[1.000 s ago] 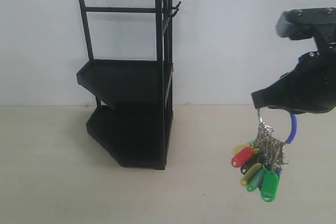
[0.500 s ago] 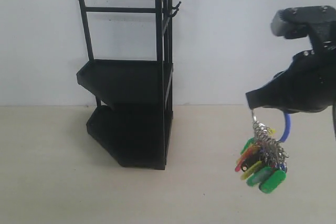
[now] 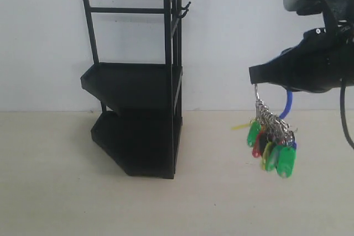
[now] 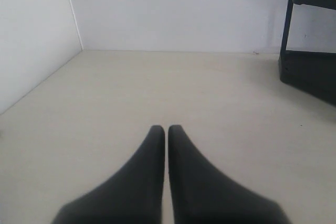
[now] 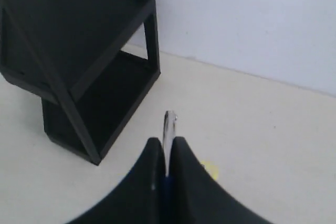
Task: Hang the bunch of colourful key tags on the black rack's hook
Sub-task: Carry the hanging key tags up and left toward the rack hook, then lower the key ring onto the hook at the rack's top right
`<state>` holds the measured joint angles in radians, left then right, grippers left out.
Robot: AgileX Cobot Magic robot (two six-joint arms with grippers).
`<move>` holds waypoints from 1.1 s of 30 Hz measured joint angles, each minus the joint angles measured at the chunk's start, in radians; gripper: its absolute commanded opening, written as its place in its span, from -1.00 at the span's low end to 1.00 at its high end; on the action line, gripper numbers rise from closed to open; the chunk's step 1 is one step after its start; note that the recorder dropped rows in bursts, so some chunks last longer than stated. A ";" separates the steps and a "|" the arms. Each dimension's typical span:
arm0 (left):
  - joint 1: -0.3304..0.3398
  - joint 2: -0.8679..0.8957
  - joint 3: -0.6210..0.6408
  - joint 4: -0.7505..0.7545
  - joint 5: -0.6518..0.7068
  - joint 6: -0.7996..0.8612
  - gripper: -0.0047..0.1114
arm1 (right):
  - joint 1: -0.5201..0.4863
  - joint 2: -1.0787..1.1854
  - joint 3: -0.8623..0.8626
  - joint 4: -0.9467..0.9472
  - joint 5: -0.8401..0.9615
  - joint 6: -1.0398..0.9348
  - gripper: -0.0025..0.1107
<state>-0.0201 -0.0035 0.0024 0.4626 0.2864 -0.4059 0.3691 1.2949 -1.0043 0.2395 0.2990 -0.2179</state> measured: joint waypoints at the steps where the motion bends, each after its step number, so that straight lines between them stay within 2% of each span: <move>1: 0.000 0.000 0.000 0.000 0.000 0.000 -0.84 | 0.005 0.005 -0.010 0.000 -0.013 -0.007 -0.96; 10: 0.000 0.000 0.000 0.000 0.000 0.000 -0.84 | 0.010 0.118 -0.131 -0.003 -0.171 -0.013 -0.96; 24: 0.000 0.000 0.000 0.000 0.000 0.000 -0.84 | 0.029 0.389 -0.437 -0.012 -0.218 -0.070 -0.96; 33: 0.000 0.000 0.000 0.000 0.000 0.000 -0.84 | 0.086 0.420 -0.532 -0.012 -0.240 -0.111 -0.96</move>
<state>-0.0201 -0.0035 0.0024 0.4626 0.2864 -0.4059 0.4550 1.7147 -1.5362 0.2275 0.0591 -0.3286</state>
